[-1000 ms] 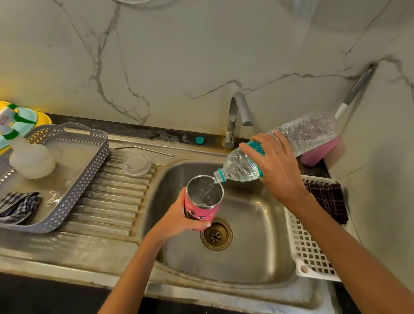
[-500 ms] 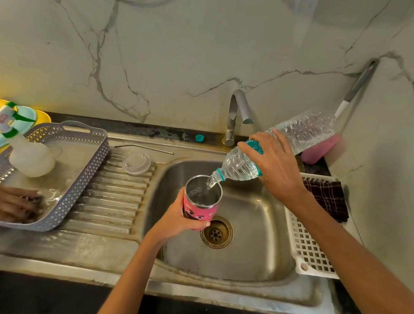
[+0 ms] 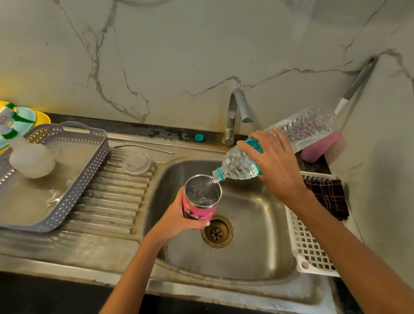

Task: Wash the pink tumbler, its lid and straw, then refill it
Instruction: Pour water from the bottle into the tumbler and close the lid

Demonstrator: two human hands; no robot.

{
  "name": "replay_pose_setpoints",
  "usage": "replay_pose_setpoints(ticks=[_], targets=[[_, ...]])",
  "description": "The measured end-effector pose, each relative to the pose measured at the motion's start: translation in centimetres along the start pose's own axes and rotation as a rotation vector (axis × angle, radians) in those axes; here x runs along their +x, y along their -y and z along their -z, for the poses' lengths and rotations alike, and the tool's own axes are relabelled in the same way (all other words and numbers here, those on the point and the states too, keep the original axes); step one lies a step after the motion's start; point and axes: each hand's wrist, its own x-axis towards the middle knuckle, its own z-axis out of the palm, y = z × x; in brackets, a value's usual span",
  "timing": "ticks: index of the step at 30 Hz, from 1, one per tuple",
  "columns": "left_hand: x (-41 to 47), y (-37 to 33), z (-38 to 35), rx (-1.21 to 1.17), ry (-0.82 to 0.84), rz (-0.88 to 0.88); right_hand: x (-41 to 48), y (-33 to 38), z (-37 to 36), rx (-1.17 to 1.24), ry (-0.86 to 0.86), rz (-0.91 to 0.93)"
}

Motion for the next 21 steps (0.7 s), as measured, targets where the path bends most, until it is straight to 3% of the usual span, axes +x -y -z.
replay_pose_setpoints(ticks=[21], targets=[[-0.77,0.30,-0.08,0.028,-0.033,-0.006,-0.21,0.21,-0.60,0.030,-0.049,0.019]])
